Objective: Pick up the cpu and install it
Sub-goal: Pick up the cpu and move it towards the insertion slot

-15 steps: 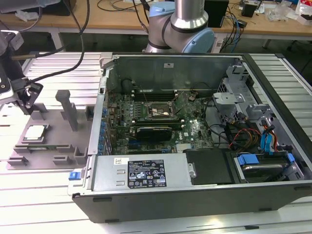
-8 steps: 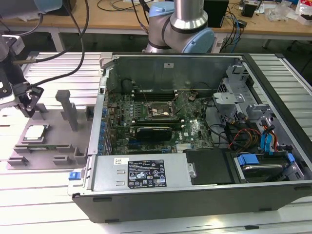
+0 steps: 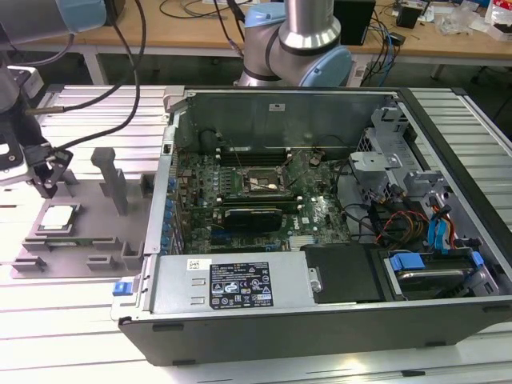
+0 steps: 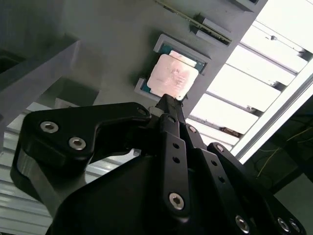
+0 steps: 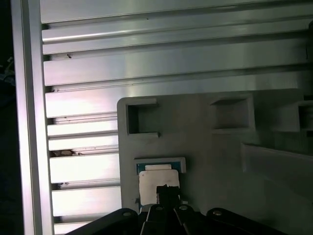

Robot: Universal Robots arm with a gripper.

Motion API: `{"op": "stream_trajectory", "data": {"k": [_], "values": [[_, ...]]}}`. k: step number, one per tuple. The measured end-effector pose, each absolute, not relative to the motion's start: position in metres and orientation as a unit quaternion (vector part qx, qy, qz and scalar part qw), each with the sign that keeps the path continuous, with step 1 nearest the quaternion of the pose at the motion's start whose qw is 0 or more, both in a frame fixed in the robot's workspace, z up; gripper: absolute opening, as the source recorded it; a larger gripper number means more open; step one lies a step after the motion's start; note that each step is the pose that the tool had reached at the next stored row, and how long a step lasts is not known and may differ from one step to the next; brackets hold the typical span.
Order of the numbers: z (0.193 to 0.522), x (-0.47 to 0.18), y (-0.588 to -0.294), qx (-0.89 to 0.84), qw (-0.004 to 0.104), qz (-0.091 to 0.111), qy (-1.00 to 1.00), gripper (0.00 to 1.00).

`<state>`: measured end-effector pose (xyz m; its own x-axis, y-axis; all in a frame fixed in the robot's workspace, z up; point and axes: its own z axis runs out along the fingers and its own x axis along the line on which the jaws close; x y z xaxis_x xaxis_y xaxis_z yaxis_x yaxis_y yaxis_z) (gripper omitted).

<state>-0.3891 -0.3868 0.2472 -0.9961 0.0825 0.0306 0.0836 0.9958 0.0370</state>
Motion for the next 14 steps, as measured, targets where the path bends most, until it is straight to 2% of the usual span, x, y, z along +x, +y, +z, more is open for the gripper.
{"op": "stream_trajectory", "data": {"k": [8,14], "values": [[0.236,-0.394,-0.392,-0.042,0.014,-0.019,-0.999,0.11],[0.225,-0.399,-0.395,-0.041,0.009,-0.019,-0.999,0.11]]}}
